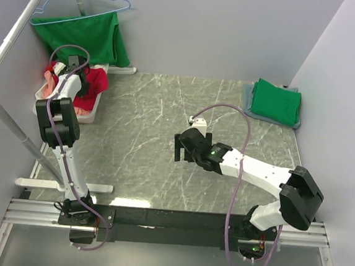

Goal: Fold and stack the t-shirts

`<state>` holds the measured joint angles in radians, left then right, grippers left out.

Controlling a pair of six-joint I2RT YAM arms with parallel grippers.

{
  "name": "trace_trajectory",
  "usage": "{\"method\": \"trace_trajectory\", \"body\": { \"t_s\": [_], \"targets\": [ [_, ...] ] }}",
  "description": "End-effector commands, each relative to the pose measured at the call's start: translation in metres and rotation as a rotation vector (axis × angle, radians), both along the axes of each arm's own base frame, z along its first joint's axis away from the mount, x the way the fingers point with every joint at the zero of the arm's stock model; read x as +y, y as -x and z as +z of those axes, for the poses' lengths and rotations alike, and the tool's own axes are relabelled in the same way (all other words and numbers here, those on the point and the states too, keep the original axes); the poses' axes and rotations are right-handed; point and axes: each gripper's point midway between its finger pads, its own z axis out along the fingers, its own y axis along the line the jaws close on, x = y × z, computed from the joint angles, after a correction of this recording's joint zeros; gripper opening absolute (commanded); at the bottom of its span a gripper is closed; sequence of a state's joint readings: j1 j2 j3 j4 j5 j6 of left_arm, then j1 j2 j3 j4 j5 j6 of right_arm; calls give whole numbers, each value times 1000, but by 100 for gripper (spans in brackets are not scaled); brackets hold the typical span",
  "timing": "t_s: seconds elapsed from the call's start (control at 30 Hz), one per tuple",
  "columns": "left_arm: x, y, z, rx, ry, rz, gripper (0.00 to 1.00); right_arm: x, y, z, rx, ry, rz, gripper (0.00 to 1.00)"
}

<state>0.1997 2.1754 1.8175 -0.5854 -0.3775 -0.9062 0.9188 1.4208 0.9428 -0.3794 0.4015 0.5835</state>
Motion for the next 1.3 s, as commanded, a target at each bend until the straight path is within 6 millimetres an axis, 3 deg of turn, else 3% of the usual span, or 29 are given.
{"method": "trace_trajectory", "body": {
  "t_s": [0.0,0.17,0.37,0.4,0.47,0.5,0.67,0.7,0.77,0.8,0.83,0.9,0.97,1.07,1.13,1.2,1.27],
  "targets": [
    [-8,8,35,-33,-4,-2,4,14,-8,11,-16,-32,-6,100],
    [-18,16,86,-97,-86,3,2,11,-8,11,-19,-34,-23,100],
    [-54,23,154,-208,-152,-53,2,2,-10,18,-47,-31,-69,100],
    [-68,24,163,-225,-160,-77,2,1,-11,20,-53,-29,-76,100],
    [-71,31,185,-256,-185,-82,2,-7,-14,26,-73,-18,-112,100],
    [-97,31,193,-273,-188,-132,1,-10,-16,28,-83,-11,-124,100],
    [-151,47,248,-397,-211,-258,1,-36,-29,46,-110,-25,-231,100],
    [-171,50,260,-431,-205,-299,1,-47,-37,48,-109,-35,-273,100],
    [-189,60,285,-490,-208,-349,1,-61,-40,54,-112,-64,-315,100],
    [-211,64,298,-533,-191,-402,1,-68,-43,56,-112,-84,-342,100],
    [-219,71,313,-567,-197,-436,1,-82,-46,57,-105,-109,-372,100],
    [-245,80,330,-617,-186,-508,1,-92,-50,61,-114,-142,-394,100],
    [-265,89,342,-644,-180,-568,1,-104,-52,66,-124,-159,-414,100],
    [-272,97,352,-657,-190,-575,8,-112,-51,72,-138,-161,-422,100],
    [-268,99,350,-651,-211,-557,23,-115,-50,76,-148,-170,-428,100],
    [-260,101,346,-633,-242,-522,46,-114,-48,74,-145,-177,-420,100],
    [-257,101,341,-616,-258,-515,48,-113,-47,75,-148,-192,-415,100]
  ]
}}
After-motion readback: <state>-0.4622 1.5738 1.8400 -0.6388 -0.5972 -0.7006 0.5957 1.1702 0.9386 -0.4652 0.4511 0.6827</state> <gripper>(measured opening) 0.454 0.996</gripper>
